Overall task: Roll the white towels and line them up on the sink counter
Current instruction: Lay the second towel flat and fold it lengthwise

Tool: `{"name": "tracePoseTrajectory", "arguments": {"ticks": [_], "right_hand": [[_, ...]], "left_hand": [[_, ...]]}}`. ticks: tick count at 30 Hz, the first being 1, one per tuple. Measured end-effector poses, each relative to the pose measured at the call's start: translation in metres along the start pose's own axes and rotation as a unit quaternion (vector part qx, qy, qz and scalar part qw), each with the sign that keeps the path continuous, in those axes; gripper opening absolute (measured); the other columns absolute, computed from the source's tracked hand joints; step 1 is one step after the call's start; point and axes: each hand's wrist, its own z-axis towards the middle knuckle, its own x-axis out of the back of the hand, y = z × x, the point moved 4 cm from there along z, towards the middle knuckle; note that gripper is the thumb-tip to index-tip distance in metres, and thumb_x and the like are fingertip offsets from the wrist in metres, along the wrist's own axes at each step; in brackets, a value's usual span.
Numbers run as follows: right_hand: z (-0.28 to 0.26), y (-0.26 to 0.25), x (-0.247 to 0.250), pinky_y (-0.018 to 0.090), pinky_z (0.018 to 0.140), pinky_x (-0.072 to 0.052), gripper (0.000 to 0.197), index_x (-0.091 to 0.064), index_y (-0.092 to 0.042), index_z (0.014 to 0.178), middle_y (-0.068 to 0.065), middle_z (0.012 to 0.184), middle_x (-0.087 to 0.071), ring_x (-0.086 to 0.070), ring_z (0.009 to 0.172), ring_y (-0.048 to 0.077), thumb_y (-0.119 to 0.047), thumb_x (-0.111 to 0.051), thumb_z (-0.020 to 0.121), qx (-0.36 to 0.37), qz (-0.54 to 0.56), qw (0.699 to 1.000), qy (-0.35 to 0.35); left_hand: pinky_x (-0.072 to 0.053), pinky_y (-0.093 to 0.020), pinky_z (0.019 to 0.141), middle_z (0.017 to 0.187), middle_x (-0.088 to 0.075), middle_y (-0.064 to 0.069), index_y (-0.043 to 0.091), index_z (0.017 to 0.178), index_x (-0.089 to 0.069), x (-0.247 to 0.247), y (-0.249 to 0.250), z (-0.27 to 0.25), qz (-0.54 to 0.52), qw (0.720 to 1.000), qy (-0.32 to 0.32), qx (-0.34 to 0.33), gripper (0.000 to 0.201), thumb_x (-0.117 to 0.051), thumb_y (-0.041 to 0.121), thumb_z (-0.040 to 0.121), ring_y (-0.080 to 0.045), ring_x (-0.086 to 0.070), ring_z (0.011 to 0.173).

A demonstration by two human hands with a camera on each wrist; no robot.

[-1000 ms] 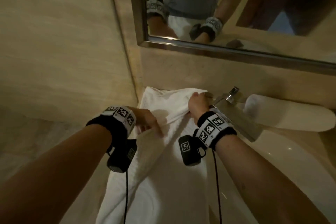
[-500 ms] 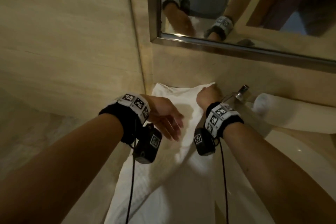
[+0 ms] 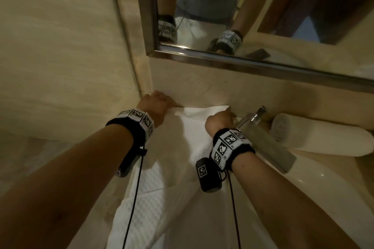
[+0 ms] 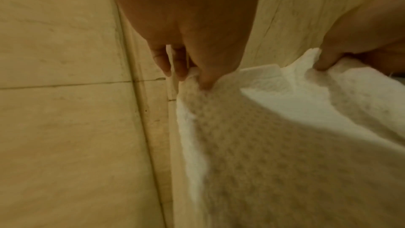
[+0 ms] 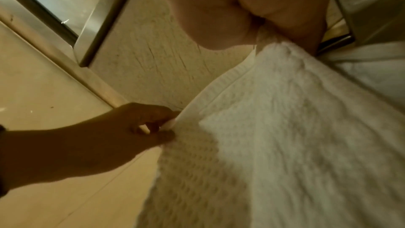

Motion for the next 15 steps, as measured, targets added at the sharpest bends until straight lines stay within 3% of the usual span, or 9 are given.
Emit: {"name": "tracePoseTrajectory", "arguments": {"ticks": [3, 4, 6, 8, 10, 12, 15], "right_hand": [[0.015, 0.001, -0.017, 0.046, 0.113, -0.024, 0.051, -0.029, 0.004, 0.146, 0.024, 0.149, -0.033, -0.034, 0.136, 0.038, -0.018, -0.033, 0.1, -0.019, -0.072, 0.997, 0.002], [0.029, 0.003, -0.028, 0.048, 0.113, -0.023, 0.053, -0.025, 0.004, 0.147, 0.025, 0.15, -0.031, -0.033, 0.136, 0.038, -0.021, -0.027, 0.101, -0.013, -0.142, 0.99, -0.006], [0.025, -0.002, -0.031, 0.047, 0.109, -0.029, 0.053, -0.024, 0.007, 0.147, 0.026, 0.149, -0.032, -0.034, 0.135, 0.041, -0.019, -0.028, 0.101, -0.007, -0.212, 0.977, -0.008], [0.014, -0.004, -0.024, 0.039, 0.103, -0.033, 0.049, -0.027, 0.01, 0.143, 0.025, 0.148, -0.031, -0.033, 0.135, 0.041, -0.012, -0.036, 0.1, -0.014, -0.152, 0.988, -0.019], [0.014, -0.007, -0.021, 0.038, 0.111, -0.028, 0.05, -0.019, 0.014, 0.144, 0.027, 0.151, -0.024, -0.028, 0.139, 0.039, -0.012, -0.033, 0.103, -0.01, -0.186, 0.982, -0.012], [0.016, -0.008, -0.019, 0.043, 0.114, -0.022, 0.053, -0.015, 0.016, 0.144, 0.031, 0.152, -0.02, -0.024, 0.141, 0.039, -0.017, -0.029, 0.105, -0.021, -0.234, 0.972, -0.008], [0.017, -0.016, -0.022, 0.057, 0.113, -0.02, 0.051, -0.032, 0.005, 0.143, 0.027, 0.148, -0.031, -0.028, 0.137, 0.042, -0.023, -0.036, 0.101, -0.003, -0.301, 0.953, -0.036]], "left_hand": [[-0.033, -0.037, 0.101, 0.135, -0.052, 0.0, 0.042, 0.136, -0.043, 0.011, -0.012, 0.002, -0.013, 0.999, 0.02, 0.047, 0.055, -0.045, 0.015, 0.089, -0.027, -0.04, 0.124], [-0.032, -0.037, 0.099, 0.133, -0.054, -0.001, 0.042, 0.136, -0.044, 0.014, -0.016, 0.003, -0.019, 0.997, 0.02, 0.077, 0.053, -0.045, 0.016, 0.089, -0.029, -0.041, 0.122], [-0.031, -0.037, 0.098, 0.131, -0.055, -0.003, 0.042, 0.133, -0.05, 0.014, -0.024, 0.007, -0.04, 0.99, 0.012, 0.132, 0.049, -0.042, 0.018, 0.09, -0.031, -0.042, 0.121], [-0.032, -0.038, 0.101, 0.13, -0.055, -0.007, 0.034, 0.128, -0.058, 0.012, -0.028, 0.011, -0.093, 0.979, -0.002, 0.18, 0.042, -0.04, 0.019, 0.093, -0.033, -0.041, 0.122], [-0.038, -0.039, 0.103, 0.129, -0.056, -0.014, 0.02, 0.125, -0.062, 0.009, -0.028, 0.013, -0.132, 0.971, -0.013, 0.199, 0.038, -0.041, 0.017, 0.093, -0.035, -0.045, 0.121], [-0.043, -0.037, 0.099, 0.125, -0.059, -0.018, 0.007, 0.121, -0.062, 0.011, -0.027, 0.011, -0.153, 0.965, -0.023, 0.212, 0.033, -0.045, 0.014, 0.093, -0.036, -0.053, 0.117], [-0.051, -0.037, 0.093, 0.123, -0.06, -0.02, 0.004, 0.123, -0.06, 0.011, -0.027, 0.004, -0.193, 0.953, -0.055, 0.228, 0.034, -0.051, 0.016, 0.092, -0.035, -0.059, 0.111]]}}
